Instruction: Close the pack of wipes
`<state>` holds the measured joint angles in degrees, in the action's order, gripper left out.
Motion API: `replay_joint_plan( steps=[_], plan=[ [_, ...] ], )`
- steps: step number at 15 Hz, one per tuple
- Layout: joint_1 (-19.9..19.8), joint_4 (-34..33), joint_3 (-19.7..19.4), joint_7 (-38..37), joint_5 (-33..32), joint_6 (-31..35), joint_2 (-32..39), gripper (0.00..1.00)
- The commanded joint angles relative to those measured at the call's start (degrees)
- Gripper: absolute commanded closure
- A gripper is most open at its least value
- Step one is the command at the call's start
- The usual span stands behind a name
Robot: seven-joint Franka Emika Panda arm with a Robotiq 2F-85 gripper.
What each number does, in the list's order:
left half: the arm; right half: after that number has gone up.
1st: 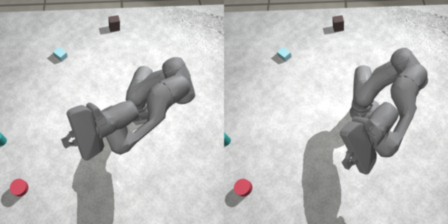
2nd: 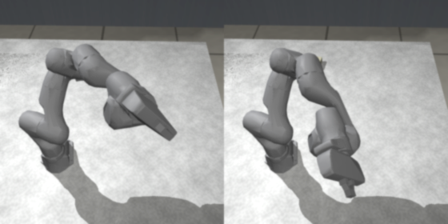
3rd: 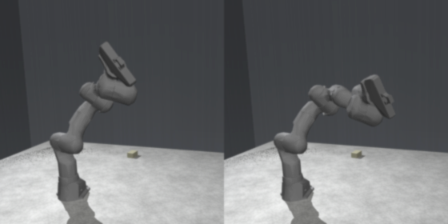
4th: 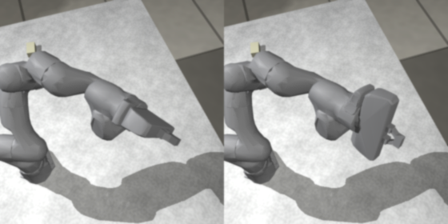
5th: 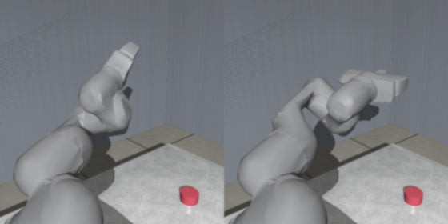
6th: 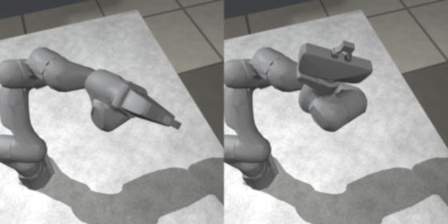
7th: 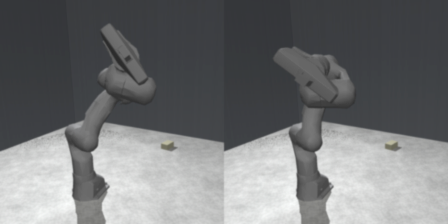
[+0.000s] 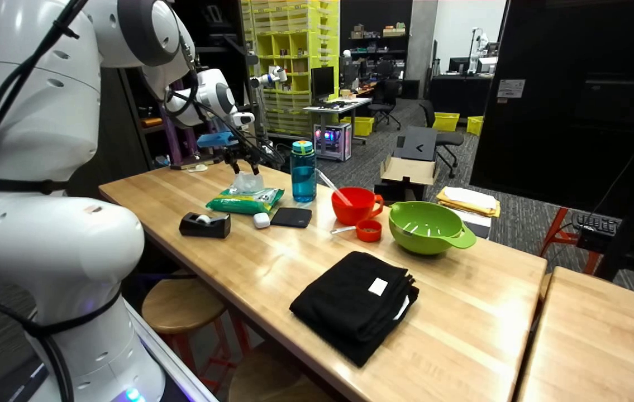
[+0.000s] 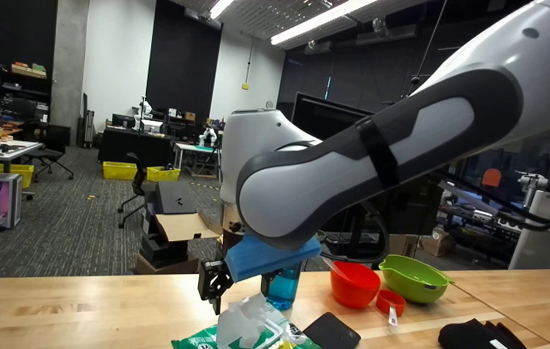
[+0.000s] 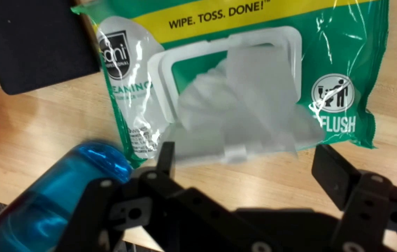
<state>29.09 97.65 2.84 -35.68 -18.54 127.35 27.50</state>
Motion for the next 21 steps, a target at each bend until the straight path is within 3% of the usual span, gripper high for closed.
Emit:
replay_joint_plan(
  steps=[1,21],
  plan=[
    [-0.71,5.33,0.94,-2.72,-0.27,-0.47,-4.59,0.00],
    [-6.33,14.33,2.98,-5.89,3.80,0.79,-9.33,0.00]
  ],
)
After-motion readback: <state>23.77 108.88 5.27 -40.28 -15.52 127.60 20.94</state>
